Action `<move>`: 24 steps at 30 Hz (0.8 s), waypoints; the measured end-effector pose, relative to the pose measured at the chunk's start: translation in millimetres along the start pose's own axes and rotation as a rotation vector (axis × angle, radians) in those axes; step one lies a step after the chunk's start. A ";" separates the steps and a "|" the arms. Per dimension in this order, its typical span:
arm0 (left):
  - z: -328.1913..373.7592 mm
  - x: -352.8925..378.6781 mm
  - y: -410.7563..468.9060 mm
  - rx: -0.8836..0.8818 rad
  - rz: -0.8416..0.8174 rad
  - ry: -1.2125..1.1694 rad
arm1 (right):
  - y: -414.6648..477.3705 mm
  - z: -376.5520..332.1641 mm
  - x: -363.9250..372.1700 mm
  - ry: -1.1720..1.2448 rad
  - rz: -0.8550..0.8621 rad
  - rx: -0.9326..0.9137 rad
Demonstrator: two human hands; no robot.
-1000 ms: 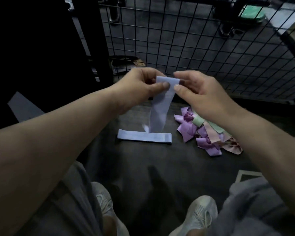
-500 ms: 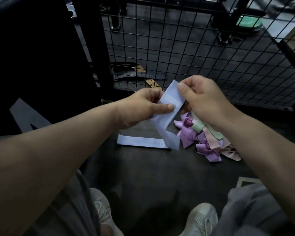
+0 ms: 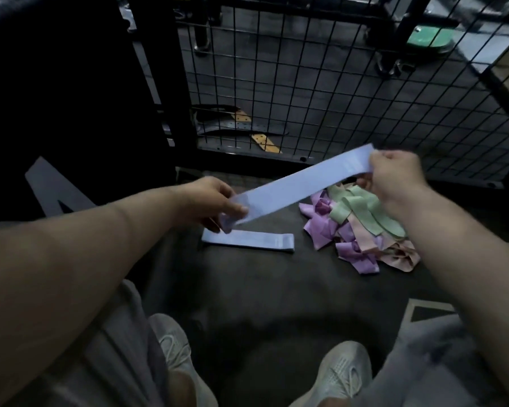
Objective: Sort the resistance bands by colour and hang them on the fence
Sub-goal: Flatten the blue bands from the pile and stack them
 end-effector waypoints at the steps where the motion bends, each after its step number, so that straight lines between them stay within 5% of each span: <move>1: -6.5 -8.9 5.1 -0.031 0.076 -0.042 | 4.1 19.6 5.5 0.009 0.013 0.062; 8: -62.1 -29.2 59.4 -0.199 0.441 -0.301 | 13.8 162.3 62.3 -0.018 -0.016 0.326; 24: -202.8 -4.3 157.6 -0.486 0.654 -0.250 | 58.6 291.2 126.8 -0.336 0.033 0.383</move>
Point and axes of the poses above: each hand's wrist, its own y-axis towards the middle knuckle, its own x-axis out of the palm, z = x × y, the point moved 5 cm from there along y, towards the middle knuckle, and after that the axes turned 1 degree about z, right-handed, at the moved point
